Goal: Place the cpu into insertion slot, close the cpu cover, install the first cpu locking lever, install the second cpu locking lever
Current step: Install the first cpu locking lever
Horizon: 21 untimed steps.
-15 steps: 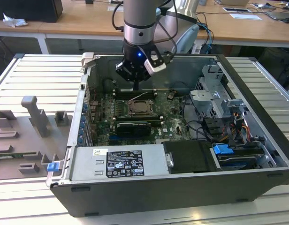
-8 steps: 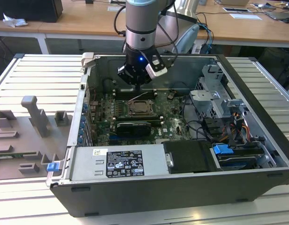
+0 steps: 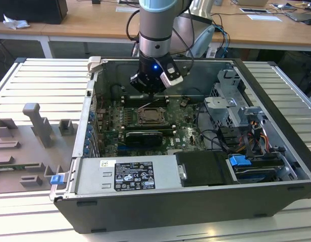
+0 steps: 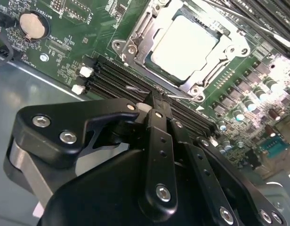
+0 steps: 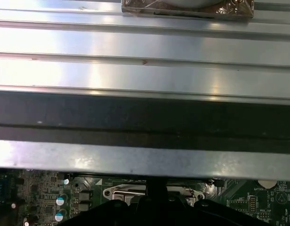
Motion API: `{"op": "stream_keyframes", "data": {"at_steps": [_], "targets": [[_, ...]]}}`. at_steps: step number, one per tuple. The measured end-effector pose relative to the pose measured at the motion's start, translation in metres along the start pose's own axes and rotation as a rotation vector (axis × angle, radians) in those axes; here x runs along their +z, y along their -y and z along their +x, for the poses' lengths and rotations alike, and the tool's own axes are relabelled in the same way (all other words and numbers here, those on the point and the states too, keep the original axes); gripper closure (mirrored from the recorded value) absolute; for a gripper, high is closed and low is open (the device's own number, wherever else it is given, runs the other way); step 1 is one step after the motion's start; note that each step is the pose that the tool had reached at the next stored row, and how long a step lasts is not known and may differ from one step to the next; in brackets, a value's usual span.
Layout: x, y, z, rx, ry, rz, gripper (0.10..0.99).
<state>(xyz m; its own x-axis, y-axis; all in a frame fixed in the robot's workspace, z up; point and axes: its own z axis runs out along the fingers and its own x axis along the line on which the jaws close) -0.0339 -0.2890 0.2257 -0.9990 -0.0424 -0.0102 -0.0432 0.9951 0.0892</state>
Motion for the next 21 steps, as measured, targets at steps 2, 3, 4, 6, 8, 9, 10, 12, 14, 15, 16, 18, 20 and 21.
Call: {"op": "stream_keyframes", "data": {"at_steps": [2, 3, 4, 6, 8, 9, 10, 12, 14, 15, 16, 18, 20, 21], "targets": [[0.0023, -0.0004, -0.0011, 0.0, 0.0, 0.0, 0.98], [0.0033, -0.0007, -0.0015, 0.0, 0.0001, 0.0, 0.98], [0.0043, -0.001, -0.0019, 0.0, 0.0, 0.0, 0.98], [0.0065, -0.0016, -0.0032, 0.0, -0.0001, 0.0, 0.98], [0.0085, -0.0022, -0.005, 0.0, 0.0, 0.0, 0.98], [0.0095, -0.0025, -0.0061, 0.0, -0.0001, 0.0, 0.98], [0.0102, -0.0027, -0.007, -0.001, -0.0001, 0.0, 0.98], [0.012, -0.003, -0.009, -0.001, 0.0, 0.0, 0.98], [0.0135, -0.003, -0.0105, -0.001, -0.0001, 0.0, 0.98], [0.0142, -0.003, -0.0111, -0.001, -0.0001, 0.0, 0.98], [0.0157, -0.003, -0.012, -0.001, -0.0001, 0.0, 0.98], [0.0171, -0.003, -0.0126, -0.001, 0.0, 0.0, 0.98], [0.0184, -0.0029, -0.0131, -0.001, -0.0001, 0.0, 0.98], [0.0189, -0.0028, -0.0133, -0.001, -0.0001, 0.001, 0.98]]}}
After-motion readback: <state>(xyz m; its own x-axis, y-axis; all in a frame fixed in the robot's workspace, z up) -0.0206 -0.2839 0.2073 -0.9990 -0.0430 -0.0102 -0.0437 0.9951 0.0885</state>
